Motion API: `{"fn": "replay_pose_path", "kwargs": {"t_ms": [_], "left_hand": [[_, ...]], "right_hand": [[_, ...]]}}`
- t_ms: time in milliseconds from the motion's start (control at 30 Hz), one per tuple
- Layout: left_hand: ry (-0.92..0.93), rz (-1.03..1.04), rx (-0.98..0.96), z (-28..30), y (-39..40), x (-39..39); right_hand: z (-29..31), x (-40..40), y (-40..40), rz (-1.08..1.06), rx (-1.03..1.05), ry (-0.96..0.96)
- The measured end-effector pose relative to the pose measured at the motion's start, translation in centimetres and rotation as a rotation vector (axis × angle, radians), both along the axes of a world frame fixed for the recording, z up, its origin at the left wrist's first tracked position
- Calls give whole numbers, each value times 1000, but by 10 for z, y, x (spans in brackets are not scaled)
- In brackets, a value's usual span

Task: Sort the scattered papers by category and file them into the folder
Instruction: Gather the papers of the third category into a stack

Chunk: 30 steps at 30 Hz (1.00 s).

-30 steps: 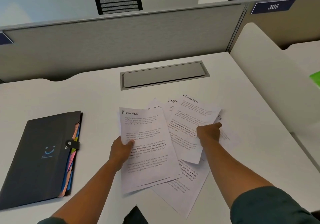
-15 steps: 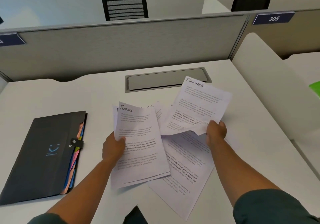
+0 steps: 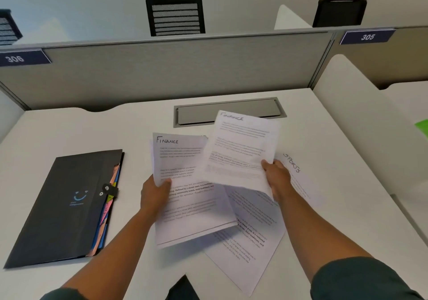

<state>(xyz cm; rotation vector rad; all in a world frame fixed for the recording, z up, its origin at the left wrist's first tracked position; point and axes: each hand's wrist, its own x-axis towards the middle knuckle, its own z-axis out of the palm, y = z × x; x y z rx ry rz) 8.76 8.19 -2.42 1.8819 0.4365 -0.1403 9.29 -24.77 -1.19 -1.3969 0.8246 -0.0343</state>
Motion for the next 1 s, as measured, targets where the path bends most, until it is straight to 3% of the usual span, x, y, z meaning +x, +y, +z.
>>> {"fn": "replay_pose_path", "kwargs": {"t_ms": [233,433,533,600,733,1000], "left_hand": [[138,-140,-311,17,-9,-1],[201,-163,-302,29,-12,-1],[203,-144,-487,32,-15,2],[174,-156,-505,37,-17,3],[20,-122,-325,41,-19,11],[-322,-62,-325,81,-12,35]], "right_hand": [[-4,5,32,313,175,-13],[2,8,53,492,111,-13],[8,9,61,588,19,-18],[13,11,67,617,-40,-19],[32,22,78,625,-99,-55],[78,46,95,528,-240,-372]]}}
